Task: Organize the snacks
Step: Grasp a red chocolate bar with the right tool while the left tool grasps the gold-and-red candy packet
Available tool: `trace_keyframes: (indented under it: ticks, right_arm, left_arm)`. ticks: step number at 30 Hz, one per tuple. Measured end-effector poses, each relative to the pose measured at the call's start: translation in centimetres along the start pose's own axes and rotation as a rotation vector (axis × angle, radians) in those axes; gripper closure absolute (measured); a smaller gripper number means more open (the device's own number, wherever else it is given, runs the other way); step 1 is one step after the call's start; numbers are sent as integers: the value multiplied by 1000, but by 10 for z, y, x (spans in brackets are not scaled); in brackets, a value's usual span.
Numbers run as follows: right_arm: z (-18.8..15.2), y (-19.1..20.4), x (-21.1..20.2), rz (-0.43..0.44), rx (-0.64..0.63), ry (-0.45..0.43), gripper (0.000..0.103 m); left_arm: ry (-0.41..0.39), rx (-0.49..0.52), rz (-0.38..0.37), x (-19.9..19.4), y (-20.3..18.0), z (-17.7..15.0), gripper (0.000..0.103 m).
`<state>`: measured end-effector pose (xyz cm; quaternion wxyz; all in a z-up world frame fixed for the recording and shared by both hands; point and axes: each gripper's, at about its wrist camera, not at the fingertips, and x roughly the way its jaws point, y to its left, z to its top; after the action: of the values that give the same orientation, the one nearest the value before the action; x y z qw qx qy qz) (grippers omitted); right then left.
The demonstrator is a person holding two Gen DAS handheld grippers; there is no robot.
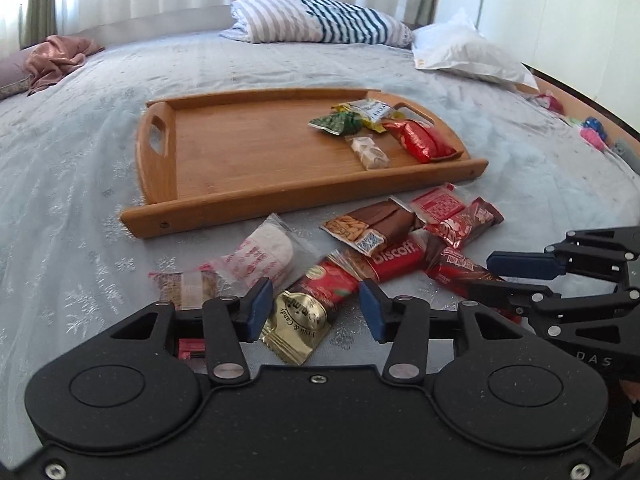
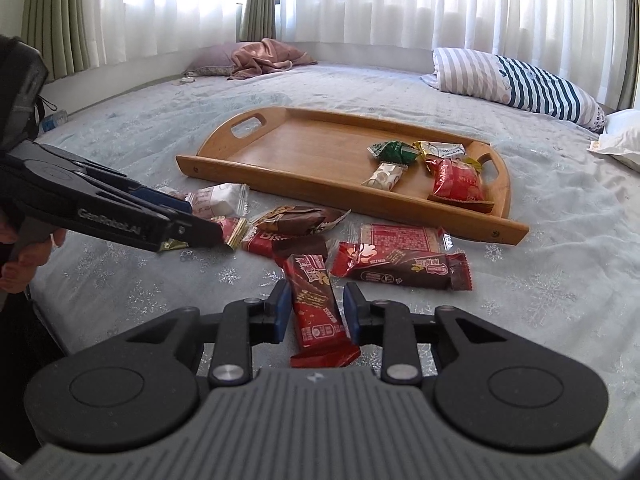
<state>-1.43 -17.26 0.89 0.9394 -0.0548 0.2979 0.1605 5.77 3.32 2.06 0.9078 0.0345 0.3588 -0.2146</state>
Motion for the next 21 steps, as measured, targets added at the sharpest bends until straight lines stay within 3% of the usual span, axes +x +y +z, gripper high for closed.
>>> trace_keyframes:
  ticks: [4, 11, 14, 17, 21]
  right_arm:
    - [1, 0, -1, -1, -7, 1, 66]
    - [2, -3, 1, 2, 6, 0, 65]
    - [3, -4, 2, -4, 17, -8, 65]
    - [4, -5, 5, -3, 28, -8, 64]
    - [5, -4, 8, -1, 23, -2, 58]
  left_arm:
    - [15, 37, 18, 7, -5, -1, 56]
    - [22, -12, -84, -8, -9, -2, 50]
    - [2, -51, -74, -12, -4, 1, 44]
    - [1, -57, -32, -6, -2, 4, 44]
    - [23, -55, -39, 4, -3, 2, 48]
